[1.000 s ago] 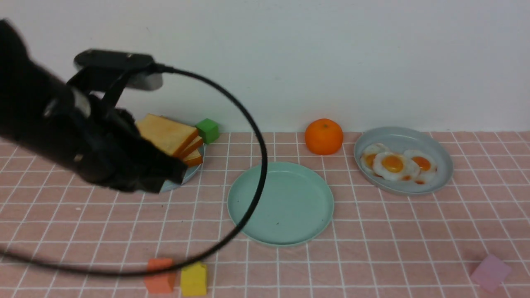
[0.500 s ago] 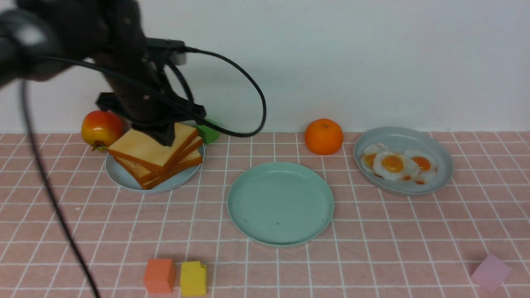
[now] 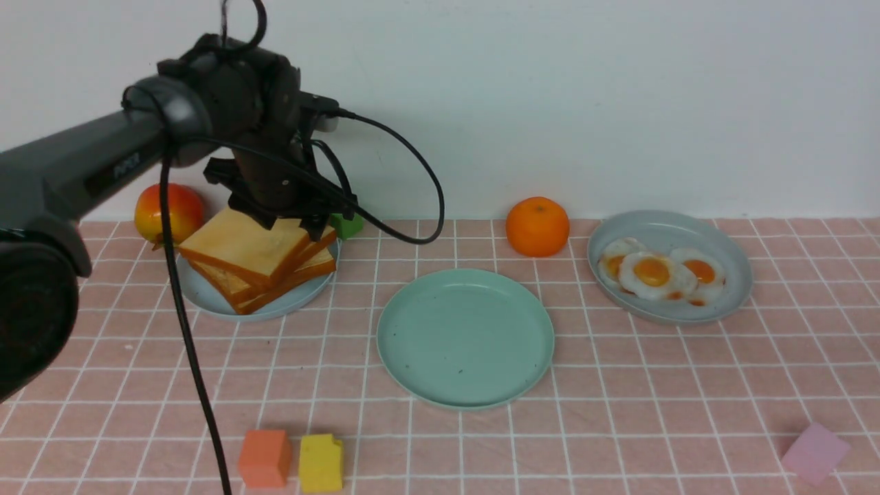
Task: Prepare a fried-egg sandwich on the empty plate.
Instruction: Use the left arm to grab a slice of bread
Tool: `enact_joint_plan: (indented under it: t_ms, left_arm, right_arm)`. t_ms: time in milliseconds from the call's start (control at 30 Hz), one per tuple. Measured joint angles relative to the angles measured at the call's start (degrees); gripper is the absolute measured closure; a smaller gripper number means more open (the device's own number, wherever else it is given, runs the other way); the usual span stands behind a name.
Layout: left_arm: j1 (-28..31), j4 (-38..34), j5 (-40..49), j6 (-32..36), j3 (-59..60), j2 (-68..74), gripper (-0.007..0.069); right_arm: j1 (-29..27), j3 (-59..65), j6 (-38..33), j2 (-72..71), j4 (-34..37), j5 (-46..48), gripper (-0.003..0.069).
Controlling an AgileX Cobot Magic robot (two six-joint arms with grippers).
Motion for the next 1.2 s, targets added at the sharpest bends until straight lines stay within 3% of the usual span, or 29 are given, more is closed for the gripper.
enact_joint_plan:
  t_ms: [200, 467, 600, 700, 767, 1200]
  left_arm:
    - [0.0, 3.7, -1.9, -2.9, 0.0, 1.8, 0.0181]
    - [0.0, 4.5, -2.9, -3.5, -0.2, 2.8, 0.0269]
    - [0.0, 3.9, -2.9, -3.5, -0.5, 3.1, 0.0400]
    - [-0.1, 2.4, -2.7, -3.4, -0.6, 3.1, 0.0573]
    - [-0.1, 1.9, -2.7, -3.3, -0.7, 3.1, 0.0615]
    - [-2.0, 0.6, 1.0, -0.6, -0.6, -7.3, 0.0631]
  right_arm:
    - [0.0, 0.0, 0.0, 0.0, 1.6, 0.0, 0.0586]
    - [0.0, 0.0, 0.0, 0.0, 3.2, 0.1, 0.0578]
    - [0.0, 0.0, 0.0, 0.0, 3.2, 0.1, 0.0574]
    - [0.0, 0.0, 0.0, 0.0, 3.2, 0.1, 0.0571]
    - [0.0, 0.0, 0.0, 0.0, 3.2, 0.1, 0.0571]
    - [0.0, 0.0, 0.0, 0.0, 3.3, 0.2, 0.0557]
